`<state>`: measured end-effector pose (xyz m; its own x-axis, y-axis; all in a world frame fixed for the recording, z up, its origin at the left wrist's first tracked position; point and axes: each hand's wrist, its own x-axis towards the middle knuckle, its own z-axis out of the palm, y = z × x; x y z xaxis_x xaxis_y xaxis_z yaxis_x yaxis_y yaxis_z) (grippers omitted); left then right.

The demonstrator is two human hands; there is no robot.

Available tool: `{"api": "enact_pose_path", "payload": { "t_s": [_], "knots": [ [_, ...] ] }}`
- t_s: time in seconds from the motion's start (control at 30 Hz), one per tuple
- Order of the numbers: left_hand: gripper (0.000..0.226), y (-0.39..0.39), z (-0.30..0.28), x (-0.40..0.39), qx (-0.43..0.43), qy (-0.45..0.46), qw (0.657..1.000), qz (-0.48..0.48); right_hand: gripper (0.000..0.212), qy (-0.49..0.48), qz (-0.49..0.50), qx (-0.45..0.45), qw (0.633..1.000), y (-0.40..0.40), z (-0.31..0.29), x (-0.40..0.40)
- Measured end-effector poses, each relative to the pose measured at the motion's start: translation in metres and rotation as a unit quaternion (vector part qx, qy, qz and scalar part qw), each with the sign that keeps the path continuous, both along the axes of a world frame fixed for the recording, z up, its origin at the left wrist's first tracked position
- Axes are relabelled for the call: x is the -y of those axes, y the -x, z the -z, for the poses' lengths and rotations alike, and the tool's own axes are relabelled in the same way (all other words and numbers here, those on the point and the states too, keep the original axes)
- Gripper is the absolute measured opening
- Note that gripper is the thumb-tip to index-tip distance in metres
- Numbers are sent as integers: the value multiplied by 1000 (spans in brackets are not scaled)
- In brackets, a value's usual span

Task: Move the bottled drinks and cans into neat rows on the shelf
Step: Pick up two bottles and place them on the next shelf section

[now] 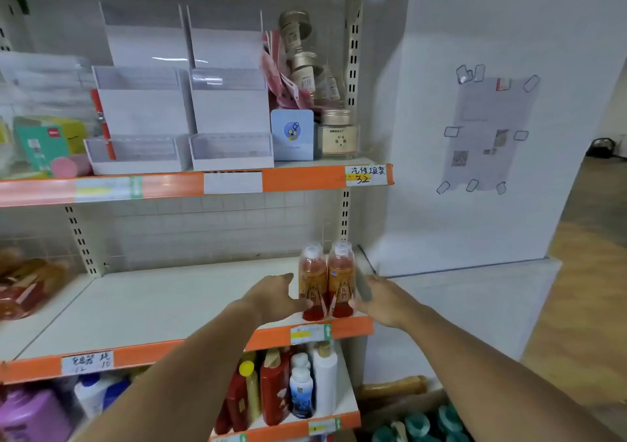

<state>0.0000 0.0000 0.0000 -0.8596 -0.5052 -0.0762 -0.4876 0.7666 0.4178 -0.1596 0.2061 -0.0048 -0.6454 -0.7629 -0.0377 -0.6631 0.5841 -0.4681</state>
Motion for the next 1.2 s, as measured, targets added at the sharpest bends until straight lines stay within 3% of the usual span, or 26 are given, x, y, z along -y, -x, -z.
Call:
{"api": "enact_pose_path", "payload": {
  "t_s": [0.37,0.6,0.77,1.0,1.2],
  "knots": [
    [111,36,42,6,-58,-138,983,-108,95,28,27,109,993,57,40,14],
    [85,54,62,5,-126,-191,964,-132,82,58,36,159,985,66,58,35],
    [81,65,67,9,-174,-233,945,-152,93,73,67,179,979,66,59,47],
    [72,67,78,13,-188,-258,936,-150,59,112,54,228,966,57,59,58],
    [70,68,82,14,-209,-293,922,-146,54,126,53,237,962,59,62,62]
  ]
}}
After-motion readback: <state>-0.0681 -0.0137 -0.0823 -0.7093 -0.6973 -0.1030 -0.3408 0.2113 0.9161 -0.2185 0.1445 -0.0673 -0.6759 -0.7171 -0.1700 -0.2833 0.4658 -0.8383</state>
